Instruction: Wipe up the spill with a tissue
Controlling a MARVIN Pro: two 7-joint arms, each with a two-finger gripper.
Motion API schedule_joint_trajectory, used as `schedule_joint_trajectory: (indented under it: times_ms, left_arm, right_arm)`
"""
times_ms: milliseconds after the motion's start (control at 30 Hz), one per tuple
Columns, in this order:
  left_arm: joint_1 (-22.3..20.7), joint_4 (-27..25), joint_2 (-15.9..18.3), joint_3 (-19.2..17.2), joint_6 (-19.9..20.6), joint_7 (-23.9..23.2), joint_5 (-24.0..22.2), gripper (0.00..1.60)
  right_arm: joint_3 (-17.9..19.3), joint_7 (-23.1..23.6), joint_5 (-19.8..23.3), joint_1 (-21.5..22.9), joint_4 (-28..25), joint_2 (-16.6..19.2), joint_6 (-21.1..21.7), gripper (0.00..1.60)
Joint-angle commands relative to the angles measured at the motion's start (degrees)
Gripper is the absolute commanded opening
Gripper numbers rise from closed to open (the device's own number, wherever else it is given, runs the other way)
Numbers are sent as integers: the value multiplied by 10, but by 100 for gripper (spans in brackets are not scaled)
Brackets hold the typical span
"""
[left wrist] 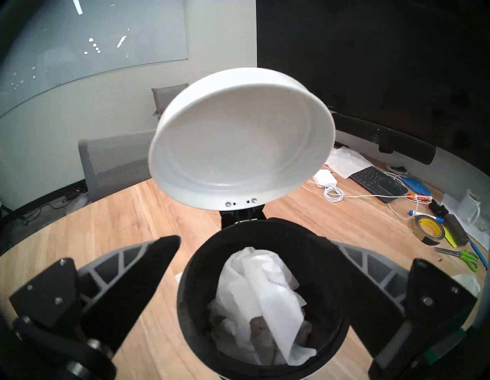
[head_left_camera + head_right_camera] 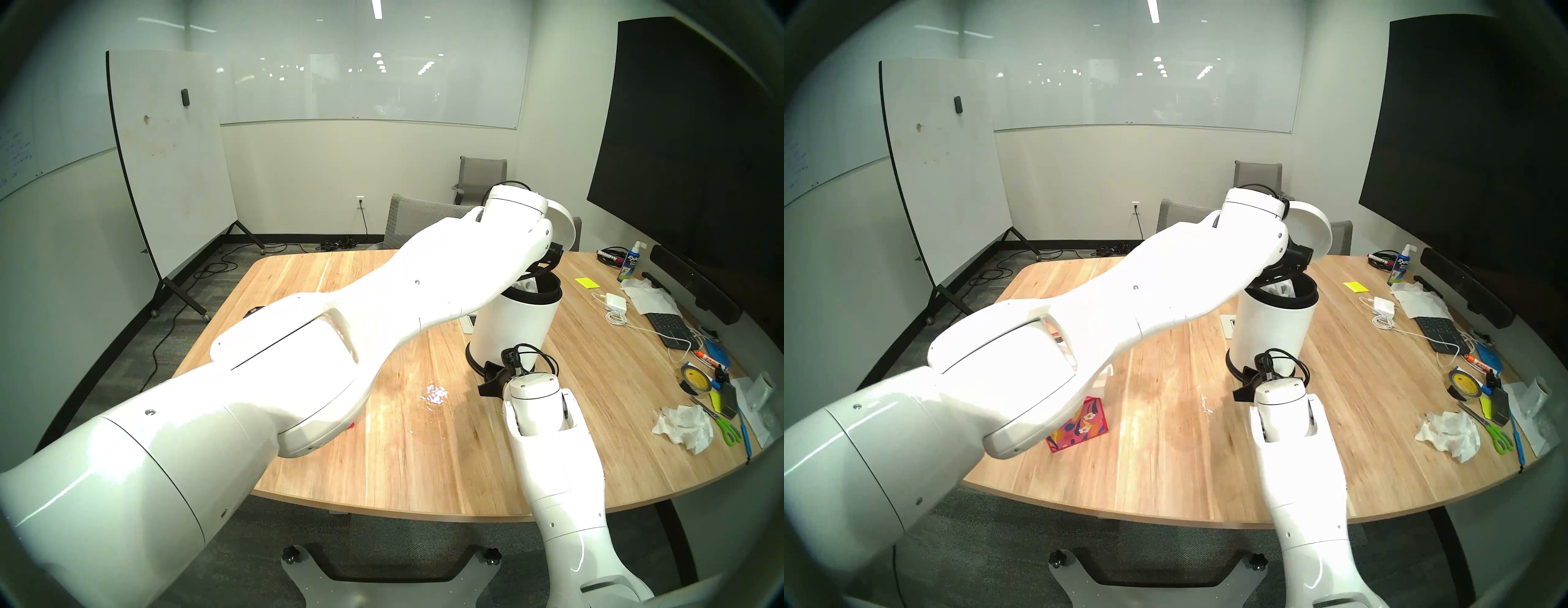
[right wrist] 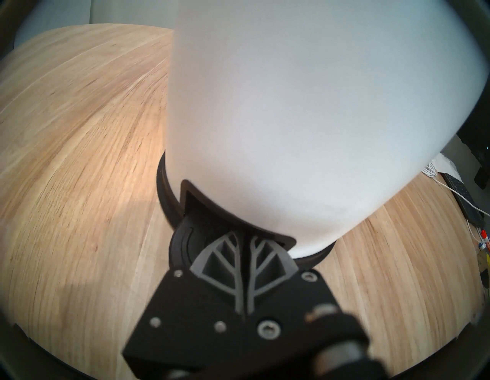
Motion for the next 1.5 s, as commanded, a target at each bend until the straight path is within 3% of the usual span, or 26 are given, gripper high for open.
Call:
schedule_joint_trajectory:
  times_ms: [0, 700, 1467]
  left_arm:
    - [14, -71, 59, -17, 24, 27, -4, 160]
    - [100, -227, 157, -34, 81, 87, -29, 160]
    - [188, -406, 251, -56, 99, 157, -47, 160]
  right_arm:
    - [-3, 4, 2, -23, 23, -4, 8, 0]
    - [-2, 3, 1, -23, 20, -4, 4, 0]
    - [-2, 3, 2, -25, 22, -4, 3, 0]
